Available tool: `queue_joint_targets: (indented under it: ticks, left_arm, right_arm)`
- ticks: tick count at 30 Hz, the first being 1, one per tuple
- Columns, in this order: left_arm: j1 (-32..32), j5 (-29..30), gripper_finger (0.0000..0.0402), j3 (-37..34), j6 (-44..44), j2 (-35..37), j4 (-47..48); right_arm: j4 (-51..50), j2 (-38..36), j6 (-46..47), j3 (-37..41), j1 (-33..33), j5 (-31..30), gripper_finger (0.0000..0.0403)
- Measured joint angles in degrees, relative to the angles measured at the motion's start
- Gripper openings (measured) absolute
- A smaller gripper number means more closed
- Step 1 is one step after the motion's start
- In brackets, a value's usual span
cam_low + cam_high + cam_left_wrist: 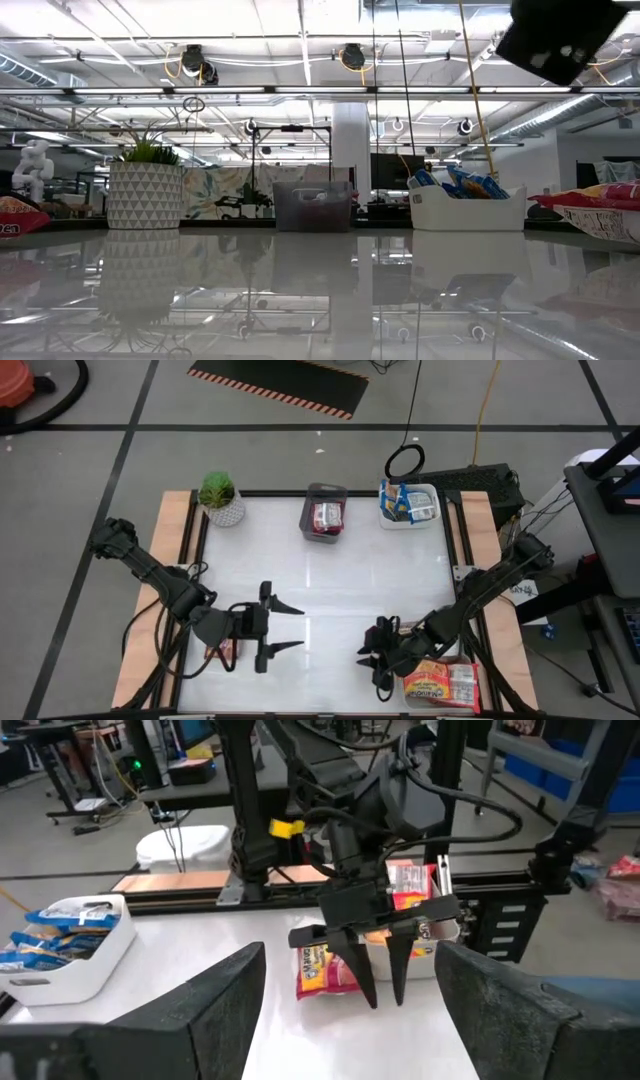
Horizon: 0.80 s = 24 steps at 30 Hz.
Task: Sort Maruchan noodles
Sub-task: Put the right red noodle pack into the black bin
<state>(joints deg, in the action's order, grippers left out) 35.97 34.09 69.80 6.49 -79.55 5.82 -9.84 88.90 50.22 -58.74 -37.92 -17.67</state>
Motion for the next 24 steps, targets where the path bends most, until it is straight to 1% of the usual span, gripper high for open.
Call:
queue_joint_targets:
  ticks: [7, 12, 14, 20, 24]
  left_arm:
    - [0.65, 0.02, 0.0296, 0.0, -0.23, 0.0, 0.08]
    - [0.56, 0.02, 0.0296, 0.0, -1.67, 0.0, 0.45]
    - [0.54, 0.04, 0.0296, 0.0, -1.96, 0.0, 0.74]
    - [0.52, 0.04, 0.0296, 0.0, -2.93, 0.0, 2.18]
    - [0.52, 0.04, 0.0296, 0.0, -3.2, 0.0, 2.23]
  right_arm:
    - [0.05, 3.39, -7.46, -5.74, 0.38, 0.01, 0.0114]
    - [-3.29, 3.78, -11.98, -6.55, 0.95, 0.0, 0.0114]
    - [-5.25, 3.76, -11.9, -6.52, 1.34, 0.02, 0.0114]
    - [-16.98, 3.76, -9.44, -6.49, 2.37, -0.03, 0.0114]
    - [-20.89, 3.76, -9.23, -6.47, 2.52, -0.59, 0.0117]
